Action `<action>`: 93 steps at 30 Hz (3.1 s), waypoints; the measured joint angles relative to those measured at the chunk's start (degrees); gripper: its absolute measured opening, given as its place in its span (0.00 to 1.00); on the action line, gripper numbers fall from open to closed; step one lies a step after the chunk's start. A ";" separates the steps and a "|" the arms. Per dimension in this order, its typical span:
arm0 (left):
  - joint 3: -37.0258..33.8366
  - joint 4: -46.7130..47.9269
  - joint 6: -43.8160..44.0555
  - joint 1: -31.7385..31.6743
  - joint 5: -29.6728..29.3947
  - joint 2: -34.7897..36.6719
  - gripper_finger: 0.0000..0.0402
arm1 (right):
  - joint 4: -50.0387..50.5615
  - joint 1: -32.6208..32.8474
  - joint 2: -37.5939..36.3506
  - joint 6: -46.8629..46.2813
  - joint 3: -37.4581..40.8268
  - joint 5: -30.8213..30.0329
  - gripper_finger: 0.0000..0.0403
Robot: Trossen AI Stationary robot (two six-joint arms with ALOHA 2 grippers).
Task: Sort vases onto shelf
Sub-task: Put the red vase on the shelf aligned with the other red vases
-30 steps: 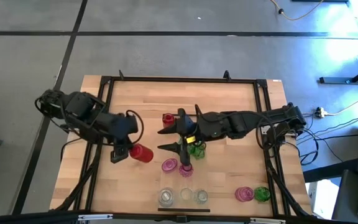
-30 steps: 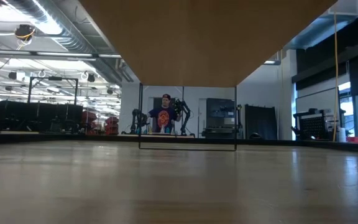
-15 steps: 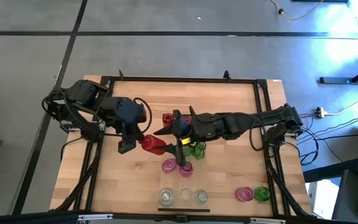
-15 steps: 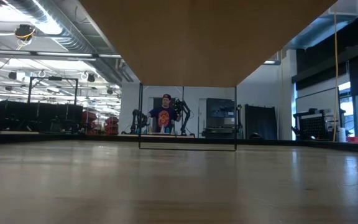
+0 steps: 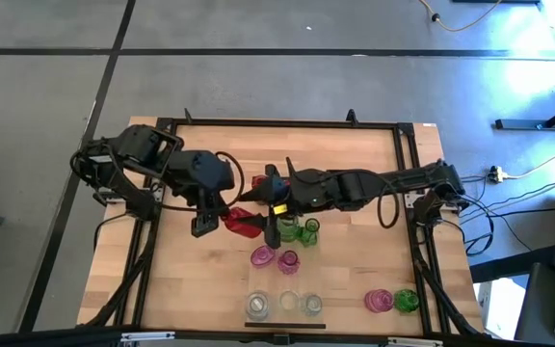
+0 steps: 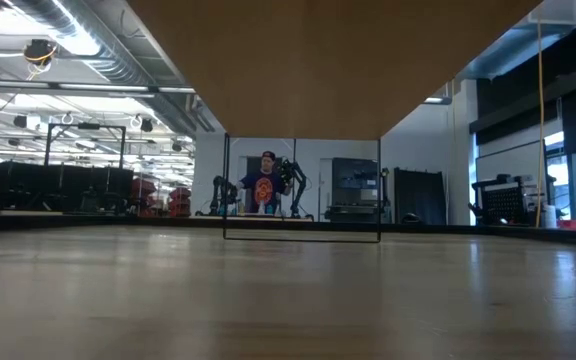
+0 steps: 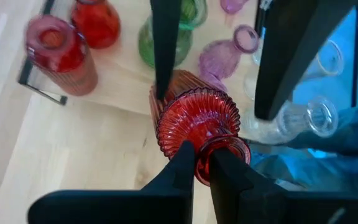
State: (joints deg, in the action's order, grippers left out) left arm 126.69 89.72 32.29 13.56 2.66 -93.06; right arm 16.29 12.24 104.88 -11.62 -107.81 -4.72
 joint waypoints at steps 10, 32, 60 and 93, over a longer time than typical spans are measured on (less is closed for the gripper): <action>0.00 -4.23 -2.34 -1.83 -0.13 0.00 0.04 | -1.03 0.10 0.50 -0.14 -0.02 1.67 0.56; -0.11 -6.15 -4.52 -2.80 2.29 -0.11 0.04 | -0.64 0.08 2.26 -3.14 -0.59 5.58 0.22; -0.02 -7.03 -4.70 -5.16 7.59 0.17 0.13 | 0.07 -0.62 2.38 -5.07 -2.43 4.34 0.22; -0.02 -5.92 -5.13 -8.46 10.64 1.40 0.24 | -0.01 -0.71 2.38 -4.75 -2.49 4.01 0.22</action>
State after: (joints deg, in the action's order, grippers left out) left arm 126.67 83.81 27.16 5.10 13.30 -91.66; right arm 16.28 11.53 107.26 -16.37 -110.30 -0.71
